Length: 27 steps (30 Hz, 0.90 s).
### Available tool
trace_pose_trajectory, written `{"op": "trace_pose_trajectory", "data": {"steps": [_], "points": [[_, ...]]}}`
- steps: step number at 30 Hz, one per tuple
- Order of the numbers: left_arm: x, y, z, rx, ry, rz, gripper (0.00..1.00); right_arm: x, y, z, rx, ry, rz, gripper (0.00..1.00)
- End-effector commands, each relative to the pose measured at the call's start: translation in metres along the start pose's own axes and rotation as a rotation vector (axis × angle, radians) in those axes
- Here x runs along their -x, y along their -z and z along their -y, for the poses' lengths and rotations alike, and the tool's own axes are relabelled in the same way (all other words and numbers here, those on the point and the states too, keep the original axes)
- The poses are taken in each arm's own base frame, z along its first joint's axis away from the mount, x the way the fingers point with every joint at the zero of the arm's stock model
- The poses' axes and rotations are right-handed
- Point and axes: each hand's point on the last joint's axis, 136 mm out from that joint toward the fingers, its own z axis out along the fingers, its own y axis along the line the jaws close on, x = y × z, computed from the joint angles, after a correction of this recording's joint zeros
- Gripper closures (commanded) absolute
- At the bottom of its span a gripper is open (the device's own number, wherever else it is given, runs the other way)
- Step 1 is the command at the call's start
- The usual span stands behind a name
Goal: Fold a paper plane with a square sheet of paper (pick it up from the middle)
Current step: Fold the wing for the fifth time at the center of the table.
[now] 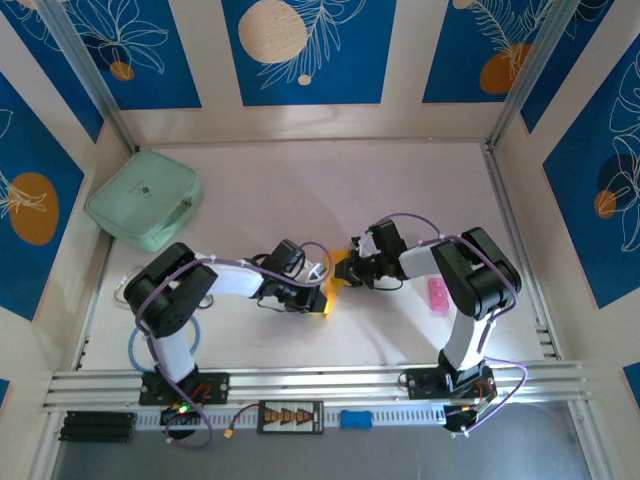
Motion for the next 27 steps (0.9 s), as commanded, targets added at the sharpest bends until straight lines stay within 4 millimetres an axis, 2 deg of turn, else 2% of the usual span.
{"op": "trace_pose_trajectory", "data": {"steps": [1,4,6,9,11,12,15,18,22,27], "points": [[-0.041,-0.003,-0.017,0.063,0.076,-0.121,0.91,-0.015,-0.001,0.063,-0.227,-0.153,0.012,0.89],[-0.042,-0.002,-0.016,0.060,0.076,-0.121,0.93,-0.016,-0.001,0.063,-0.226,-0.153,0.011,0.89],[-0.042,-0.002,-0.016,0.058,0.073,-0.119,1.00,-0.016,-0.001,0.063,-0.227,-0.154,0.011,0.89],[-0.041,-0.002,-0.016,0.055,0.073,-0.117,1.00,-0.017,0.001,0.063,-0.228,-0.155,0.012,0.89],[-0.041,-0.003,-0.016,0.059,0.074,-0.116,0.91,-0.017,0.001,0.063,-0.229,-0.154,0.015,0.89],[-0.042,-0.002,-0.016,0.058,0.075,-0.118,0.90,-0.017,0.002,0.063,-0.229,-0.155,0.015,0.89],[-0.043,-0.002,-0.015,0.052,0.072,-0.119,1.00,-0.018,0.002,0.064,-0.230,-0.156,0.019,0.89],[-0.043,-0.002,-0.015,0.054,0.075,-0.117,1.00,-0.017,0.002,0.064,-0.228,-0.158,0.020,0.89],[-0.044,0.001,-0.013,0.050,0.073,-0.103,0.86,-0.018,0.002,0.065,-0.231,-0.158,0.020,0.89],[-0.041,0.013,-0.007,0.060,0.061,-0.049,0.81,-0.018,0.003,0.064,-0.230,-0.160,0.023,0.89]]}}
